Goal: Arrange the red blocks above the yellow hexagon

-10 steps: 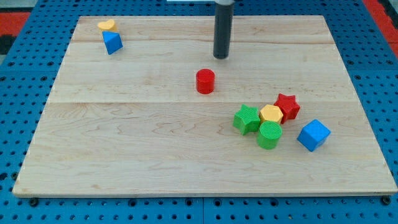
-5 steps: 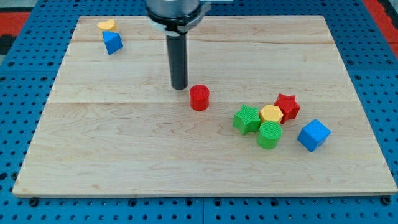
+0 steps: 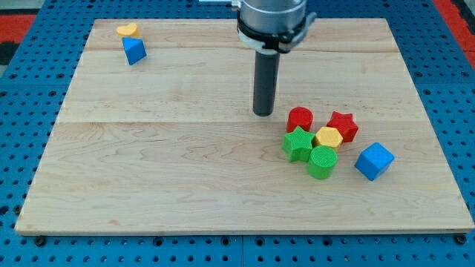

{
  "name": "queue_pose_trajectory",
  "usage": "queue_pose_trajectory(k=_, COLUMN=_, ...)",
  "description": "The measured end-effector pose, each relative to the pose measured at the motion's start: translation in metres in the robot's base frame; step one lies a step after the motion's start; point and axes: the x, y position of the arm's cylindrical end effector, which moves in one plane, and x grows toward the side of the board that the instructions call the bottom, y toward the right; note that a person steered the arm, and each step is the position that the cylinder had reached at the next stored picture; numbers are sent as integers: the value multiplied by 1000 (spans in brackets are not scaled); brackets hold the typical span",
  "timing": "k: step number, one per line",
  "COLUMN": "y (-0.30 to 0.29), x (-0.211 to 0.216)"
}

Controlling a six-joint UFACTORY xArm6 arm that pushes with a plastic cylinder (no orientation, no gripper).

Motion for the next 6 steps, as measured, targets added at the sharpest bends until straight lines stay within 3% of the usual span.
queue_pose_trajectory(k=2, y=75, x=66)
queue_pose_trajectory(k=4, y=28, x=13)
queue_pose_trajectory(k=6, y=154, x=-1)
